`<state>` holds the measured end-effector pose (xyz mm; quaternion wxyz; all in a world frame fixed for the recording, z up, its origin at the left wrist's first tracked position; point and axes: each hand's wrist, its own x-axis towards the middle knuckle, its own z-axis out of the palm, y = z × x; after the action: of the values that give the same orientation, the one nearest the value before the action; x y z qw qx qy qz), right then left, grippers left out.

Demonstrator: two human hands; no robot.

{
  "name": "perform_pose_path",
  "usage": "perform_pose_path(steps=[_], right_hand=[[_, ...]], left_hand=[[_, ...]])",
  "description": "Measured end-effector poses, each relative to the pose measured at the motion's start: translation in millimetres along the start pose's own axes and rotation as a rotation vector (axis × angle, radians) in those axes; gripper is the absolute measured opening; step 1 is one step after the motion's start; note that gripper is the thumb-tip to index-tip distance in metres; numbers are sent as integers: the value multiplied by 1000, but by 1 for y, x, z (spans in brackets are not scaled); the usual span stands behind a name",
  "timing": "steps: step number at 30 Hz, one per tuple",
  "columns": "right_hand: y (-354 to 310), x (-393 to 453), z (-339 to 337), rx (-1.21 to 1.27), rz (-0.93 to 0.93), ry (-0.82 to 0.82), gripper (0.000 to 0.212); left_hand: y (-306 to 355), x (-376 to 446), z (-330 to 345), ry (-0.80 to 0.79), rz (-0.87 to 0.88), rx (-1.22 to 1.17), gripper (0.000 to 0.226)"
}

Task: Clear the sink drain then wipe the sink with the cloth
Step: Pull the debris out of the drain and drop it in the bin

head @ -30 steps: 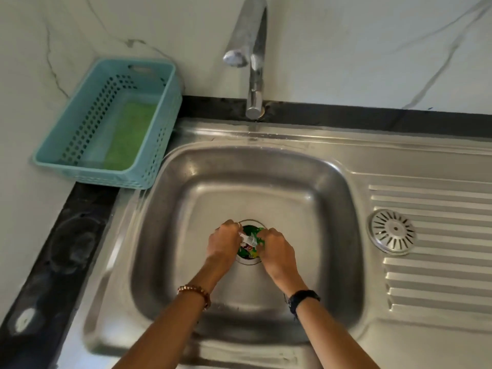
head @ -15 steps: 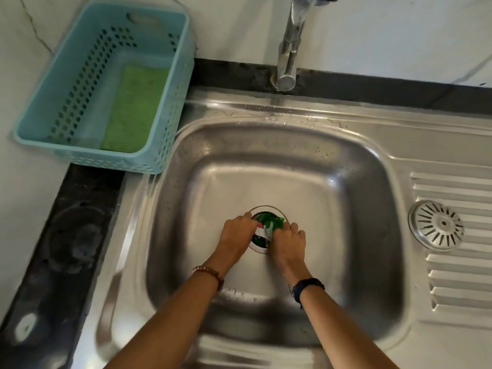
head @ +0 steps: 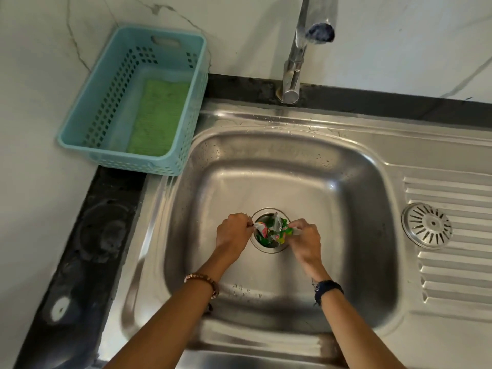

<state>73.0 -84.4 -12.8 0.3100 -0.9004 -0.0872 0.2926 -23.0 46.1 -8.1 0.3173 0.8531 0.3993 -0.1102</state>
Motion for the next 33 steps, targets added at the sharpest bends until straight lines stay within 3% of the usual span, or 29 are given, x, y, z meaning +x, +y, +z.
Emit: perform_pose_path(steps=[5,10,12,14,17,22,26,33], right_hand=[[-5,1,-12,265,27,4,20],[-9,4,-10,254,-2,39,25],[-8,3,-7,94,-93,100,23],[-5,4,-2,-259,-257,146,22],[-2,12,12,-635,-457,83,26],[-5,23,50,-836,-381,-17,57],[-11,25,65,-807,-343,-30,52],[-12,17,48,-456,-267,-25,27]], left_hand=[[3,-2,-7,6,-62,-45,23],[5,-3,-5,-13,-120,-128,22],[5,-4,-4,-17,-144,-153,20],[5,-3,-3,-28,-176,-174,18],[2,-3,0,-46,-221,-190,17],[-6,-1,9,-73,-286,-202,19],[-8,1,12,-67,-319,-263,18],[-6,-2,7,-80,-350,-345,33]])
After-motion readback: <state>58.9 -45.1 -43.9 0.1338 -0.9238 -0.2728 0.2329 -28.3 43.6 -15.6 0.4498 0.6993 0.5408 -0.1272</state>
